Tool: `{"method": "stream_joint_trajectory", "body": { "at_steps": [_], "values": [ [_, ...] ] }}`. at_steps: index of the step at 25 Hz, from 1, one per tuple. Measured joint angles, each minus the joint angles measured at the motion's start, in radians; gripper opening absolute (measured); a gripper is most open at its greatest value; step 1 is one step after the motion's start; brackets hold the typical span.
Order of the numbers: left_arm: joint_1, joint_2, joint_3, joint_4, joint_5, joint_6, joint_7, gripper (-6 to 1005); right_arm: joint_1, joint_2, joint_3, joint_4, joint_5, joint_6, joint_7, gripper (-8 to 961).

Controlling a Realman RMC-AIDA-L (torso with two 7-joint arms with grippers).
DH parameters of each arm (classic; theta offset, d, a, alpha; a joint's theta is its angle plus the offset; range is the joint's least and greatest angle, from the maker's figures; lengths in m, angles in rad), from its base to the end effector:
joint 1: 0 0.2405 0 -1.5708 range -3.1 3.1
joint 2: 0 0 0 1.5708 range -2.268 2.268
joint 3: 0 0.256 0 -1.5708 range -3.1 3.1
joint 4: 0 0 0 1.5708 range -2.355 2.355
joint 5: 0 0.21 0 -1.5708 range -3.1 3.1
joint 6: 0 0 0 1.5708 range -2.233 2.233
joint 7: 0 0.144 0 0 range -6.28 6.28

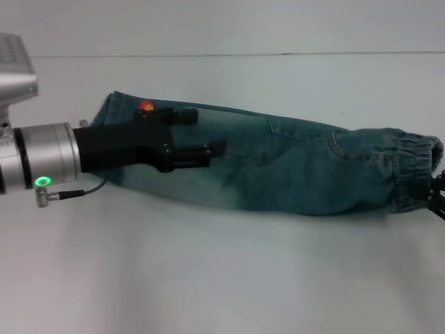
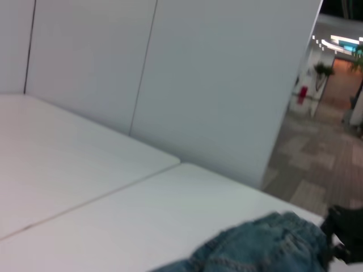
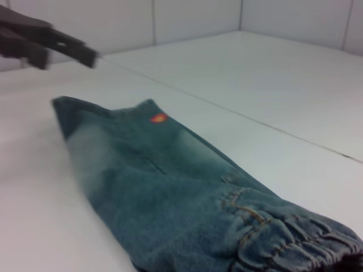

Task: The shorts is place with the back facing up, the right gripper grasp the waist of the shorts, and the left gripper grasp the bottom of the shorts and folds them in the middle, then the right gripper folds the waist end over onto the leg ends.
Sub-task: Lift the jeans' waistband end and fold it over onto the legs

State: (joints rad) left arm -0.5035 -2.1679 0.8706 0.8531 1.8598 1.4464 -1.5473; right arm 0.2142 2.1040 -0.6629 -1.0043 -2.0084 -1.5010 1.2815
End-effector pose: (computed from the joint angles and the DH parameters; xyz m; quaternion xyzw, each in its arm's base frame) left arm -0.2146 0.3454 -0.0144 -0.9281 -0.2164 -0.2678 0.1417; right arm 0.3363 0.2745 0.0591 -0.9256 0.1998 0.1381 0.2903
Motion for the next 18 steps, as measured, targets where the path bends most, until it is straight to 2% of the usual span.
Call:
{"method": "stream_joint_trajectory", "body": {
  "at_steps": [4, 12, 18],
  "values": [
    [-0.017, -0.002, 0.034, -0.084, -0.075, -0.045, 0.076, 900, -0.057, 0.002, 0.000, -0.074, 0.039, -0.089, 0.022, 133],
    [-0.048, -0.004, 0.090, -0.209, -0.127, -0.124, 0.191, 607, -0.123, 0.002, 0.010, -0.234, 0.093, -0.247, 0.105, 121],
    [-0.063, -0.008, 0.179, -0.328, -0.227, -0.213, 0.328, 473, -0.132, 0.003, 0.025, -0.299, 0.093, -0.311, 0.143, 117]
  ]
}}
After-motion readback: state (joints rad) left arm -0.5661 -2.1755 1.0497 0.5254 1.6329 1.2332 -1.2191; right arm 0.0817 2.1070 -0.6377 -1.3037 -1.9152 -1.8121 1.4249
